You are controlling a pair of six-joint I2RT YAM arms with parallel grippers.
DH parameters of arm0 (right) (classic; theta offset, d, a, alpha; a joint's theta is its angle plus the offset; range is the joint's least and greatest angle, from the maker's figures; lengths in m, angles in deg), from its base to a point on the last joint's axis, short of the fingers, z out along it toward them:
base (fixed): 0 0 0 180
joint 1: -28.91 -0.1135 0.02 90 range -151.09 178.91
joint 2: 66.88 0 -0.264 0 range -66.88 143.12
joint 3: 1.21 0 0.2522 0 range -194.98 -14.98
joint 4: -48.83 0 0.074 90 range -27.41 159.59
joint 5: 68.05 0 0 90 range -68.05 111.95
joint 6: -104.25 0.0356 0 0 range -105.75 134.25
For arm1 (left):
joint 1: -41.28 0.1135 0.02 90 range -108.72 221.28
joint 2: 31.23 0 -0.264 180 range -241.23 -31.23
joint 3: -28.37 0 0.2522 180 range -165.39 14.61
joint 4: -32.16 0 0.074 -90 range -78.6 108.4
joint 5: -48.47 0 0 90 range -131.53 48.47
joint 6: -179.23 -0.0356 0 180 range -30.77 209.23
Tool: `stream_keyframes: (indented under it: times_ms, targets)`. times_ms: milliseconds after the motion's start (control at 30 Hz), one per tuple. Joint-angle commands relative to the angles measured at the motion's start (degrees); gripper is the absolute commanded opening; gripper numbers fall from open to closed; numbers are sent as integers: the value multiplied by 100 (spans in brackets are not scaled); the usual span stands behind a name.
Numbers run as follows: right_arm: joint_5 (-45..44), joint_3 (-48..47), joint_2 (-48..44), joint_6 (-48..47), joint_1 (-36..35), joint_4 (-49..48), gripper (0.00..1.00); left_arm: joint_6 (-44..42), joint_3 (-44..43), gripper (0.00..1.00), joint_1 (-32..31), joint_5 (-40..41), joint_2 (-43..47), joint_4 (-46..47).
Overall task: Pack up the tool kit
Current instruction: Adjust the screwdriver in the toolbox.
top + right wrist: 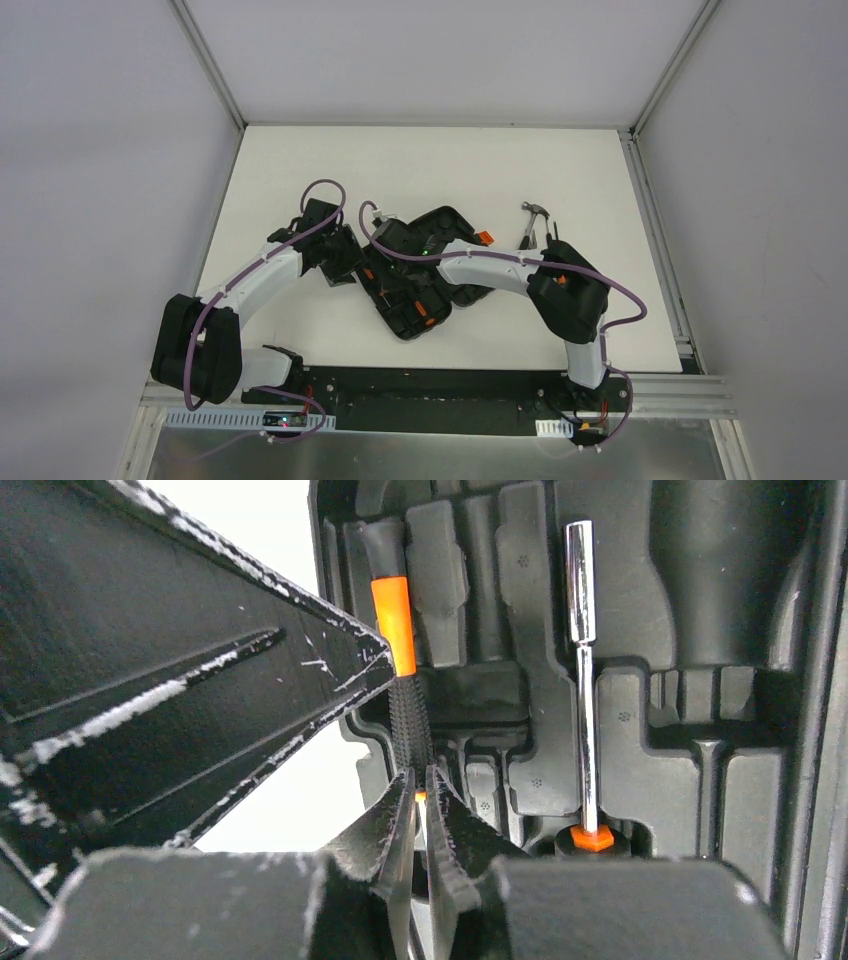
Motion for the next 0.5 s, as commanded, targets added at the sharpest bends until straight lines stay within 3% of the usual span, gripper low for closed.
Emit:
stream_keyframes:
  times_ms: [0, 467]
  targets:
    - [-237, -303, 48, -100, -29, -193, 10, 61, 98, 51, -67, -100, 57, 79]
    - [-205, -412, 121, -181, -32, -193, 11, -73, 75, 42, -67, 185, 43, 81]
